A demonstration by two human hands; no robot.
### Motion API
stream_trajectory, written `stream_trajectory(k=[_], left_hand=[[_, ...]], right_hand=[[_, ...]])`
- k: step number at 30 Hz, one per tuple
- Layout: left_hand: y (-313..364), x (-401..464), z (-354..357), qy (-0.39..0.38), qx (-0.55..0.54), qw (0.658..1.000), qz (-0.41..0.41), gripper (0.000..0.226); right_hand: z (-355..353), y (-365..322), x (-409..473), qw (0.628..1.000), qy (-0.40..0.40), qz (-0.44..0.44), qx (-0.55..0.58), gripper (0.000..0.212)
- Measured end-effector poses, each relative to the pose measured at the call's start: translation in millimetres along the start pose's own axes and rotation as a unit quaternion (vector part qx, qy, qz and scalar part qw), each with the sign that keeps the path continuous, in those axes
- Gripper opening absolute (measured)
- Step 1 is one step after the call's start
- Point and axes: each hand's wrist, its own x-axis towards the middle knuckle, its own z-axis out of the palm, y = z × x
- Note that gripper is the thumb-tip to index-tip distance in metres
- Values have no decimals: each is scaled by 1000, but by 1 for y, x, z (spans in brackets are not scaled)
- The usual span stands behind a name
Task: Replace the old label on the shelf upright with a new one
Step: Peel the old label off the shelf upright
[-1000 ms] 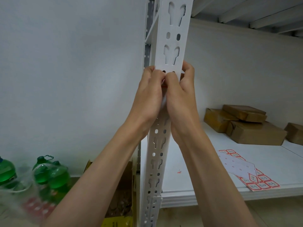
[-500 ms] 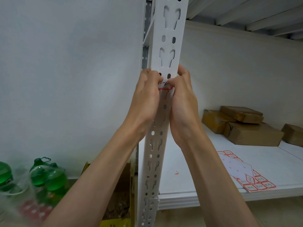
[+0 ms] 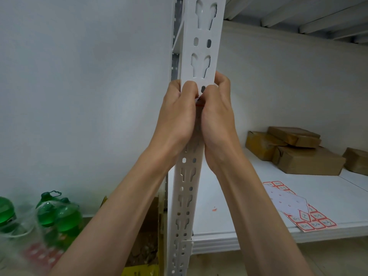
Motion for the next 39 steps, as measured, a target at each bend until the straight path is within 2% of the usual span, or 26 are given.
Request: stream_trajectory(k=[9,20,26,32,35,39], left_hand=[[1,1,-1,0,9,1000,-5,17],[-3,3,-3,-1,24,1000,-12,14],[-4,2,-3,-5,25,1000,-2,16],[-7,2,-7,-28,13,1000,0,20],[-7,3,-7,-36,0,999,-4,35],[-7,3,-8,-43,-17,999,-9,27]], right_hand=[[-3,3,-1,999,-11,17,38,35],[-12,10,0,980,-14,55,191,39],[-12,8,-2,990,-16,43,134,38],[-1,4,-4,1000,0,0,-11,31],[3,2,-3,999,21,-19,-29,28],[8,2,-2,998,41,-24,-35,27]])
